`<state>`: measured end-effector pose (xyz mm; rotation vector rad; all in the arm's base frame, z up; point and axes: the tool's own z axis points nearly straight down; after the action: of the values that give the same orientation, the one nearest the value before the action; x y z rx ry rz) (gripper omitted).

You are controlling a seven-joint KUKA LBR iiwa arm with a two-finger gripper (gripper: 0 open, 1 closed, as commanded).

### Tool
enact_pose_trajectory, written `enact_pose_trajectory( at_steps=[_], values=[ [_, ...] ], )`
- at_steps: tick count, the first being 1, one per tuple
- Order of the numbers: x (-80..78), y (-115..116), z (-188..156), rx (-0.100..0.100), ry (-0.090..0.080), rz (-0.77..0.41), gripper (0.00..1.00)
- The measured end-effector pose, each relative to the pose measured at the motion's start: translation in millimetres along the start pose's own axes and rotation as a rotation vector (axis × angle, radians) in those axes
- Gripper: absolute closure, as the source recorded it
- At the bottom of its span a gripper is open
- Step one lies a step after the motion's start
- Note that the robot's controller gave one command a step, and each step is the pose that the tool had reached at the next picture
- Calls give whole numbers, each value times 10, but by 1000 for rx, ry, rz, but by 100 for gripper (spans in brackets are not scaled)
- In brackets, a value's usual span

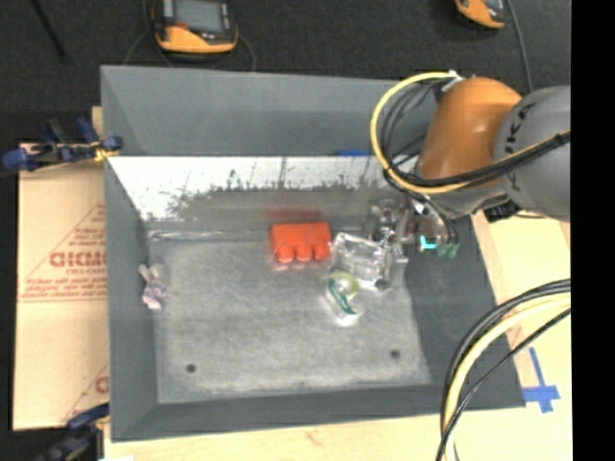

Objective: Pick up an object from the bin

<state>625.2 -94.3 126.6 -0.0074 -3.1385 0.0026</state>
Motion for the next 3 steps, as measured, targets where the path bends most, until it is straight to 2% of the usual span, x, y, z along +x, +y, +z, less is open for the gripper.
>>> enact_pose_trajectory(
  at_steps=[1, 2, 3],
  values=[
    [-191, 284, 559, 2, -9, -399, 0],
    [339, 372, 557, 2, -7, -947, 0],
    [336, 374, 558, 1, -8, -945, 100]
  ],
)
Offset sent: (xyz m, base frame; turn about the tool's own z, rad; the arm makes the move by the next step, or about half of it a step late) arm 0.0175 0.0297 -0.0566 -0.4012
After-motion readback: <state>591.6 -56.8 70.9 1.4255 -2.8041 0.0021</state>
